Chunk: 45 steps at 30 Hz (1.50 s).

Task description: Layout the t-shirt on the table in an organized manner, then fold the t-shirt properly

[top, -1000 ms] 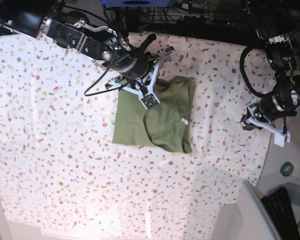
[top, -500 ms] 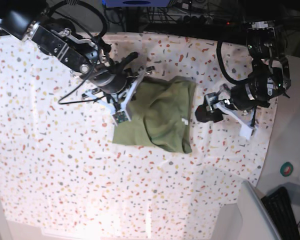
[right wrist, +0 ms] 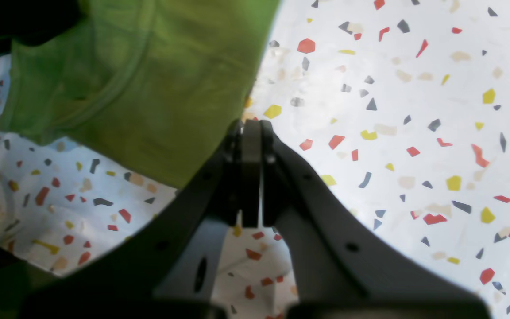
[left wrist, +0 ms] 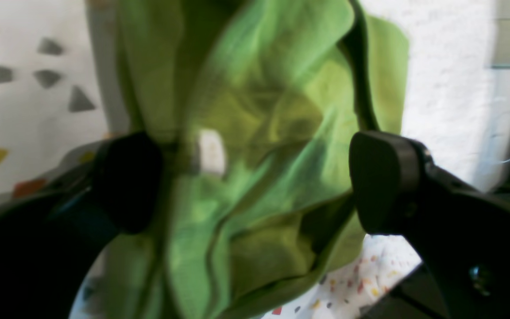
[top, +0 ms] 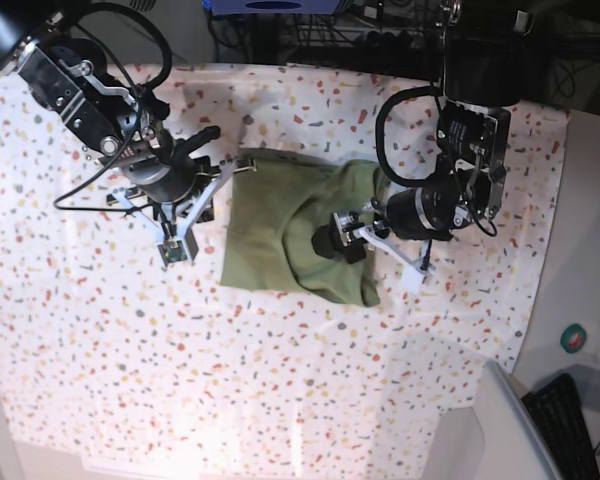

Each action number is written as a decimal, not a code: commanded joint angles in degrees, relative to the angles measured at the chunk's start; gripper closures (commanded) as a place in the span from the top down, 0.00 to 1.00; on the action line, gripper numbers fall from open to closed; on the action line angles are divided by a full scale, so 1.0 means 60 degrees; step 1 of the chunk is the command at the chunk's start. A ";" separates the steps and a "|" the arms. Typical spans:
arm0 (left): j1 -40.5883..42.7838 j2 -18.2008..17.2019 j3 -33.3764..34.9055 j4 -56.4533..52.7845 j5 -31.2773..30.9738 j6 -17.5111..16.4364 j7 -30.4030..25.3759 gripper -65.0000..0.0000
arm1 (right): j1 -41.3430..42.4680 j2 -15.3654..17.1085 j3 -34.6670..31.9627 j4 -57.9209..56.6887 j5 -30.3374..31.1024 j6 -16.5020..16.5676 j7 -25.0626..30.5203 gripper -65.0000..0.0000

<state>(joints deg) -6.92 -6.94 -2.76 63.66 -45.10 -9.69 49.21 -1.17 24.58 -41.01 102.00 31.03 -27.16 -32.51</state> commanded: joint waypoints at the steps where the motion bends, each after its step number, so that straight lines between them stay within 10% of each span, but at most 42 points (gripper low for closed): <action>1: -0.0114 -0.0038 0.0029 -0.0170 0.0213 0.0114 0.0128 1.00 | 0.0056 0.0057 0.0074 0.0166 -0.0065 0.0021 0.0137 0.00; 4: -0.0173 -0.0111 0.0043 -0.0361 0.0213 0.0114 0.0128 0.85 | 0.0026 0.0057 0.0074 0.0166 -0.0065 0.0021 0.0137 0.00; 12: -0.0554 -0.0521 0.0292 -0.0566 0.0887 0.0114 0.0318 0.00 | -0.0135 0.0057 0.0631 0.0166 -0.0065 0.0021 0.0137 0.00; 26: -0.3235 -0.1136 0.9626 -0.1079 0.7466 -0.0941 -0.0238 0.00 | -0.1146 0.0321 0.3341 0.0503 -0.0079 0.0050 0.0137 0.00; 45: -0.3206 0.0387 1.0153 -0.0302 0.8550 -0.0985 -0.0854 0.00 | -0.1336 0.0570 0.3415 0.0415 -0.0079 0.0050 0.0137 0.00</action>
<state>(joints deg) -25.02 -4.95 58.54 61.34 5.96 -15.90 43.99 -9.63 27.31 -20.95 103.63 31.05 -27.05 -32.95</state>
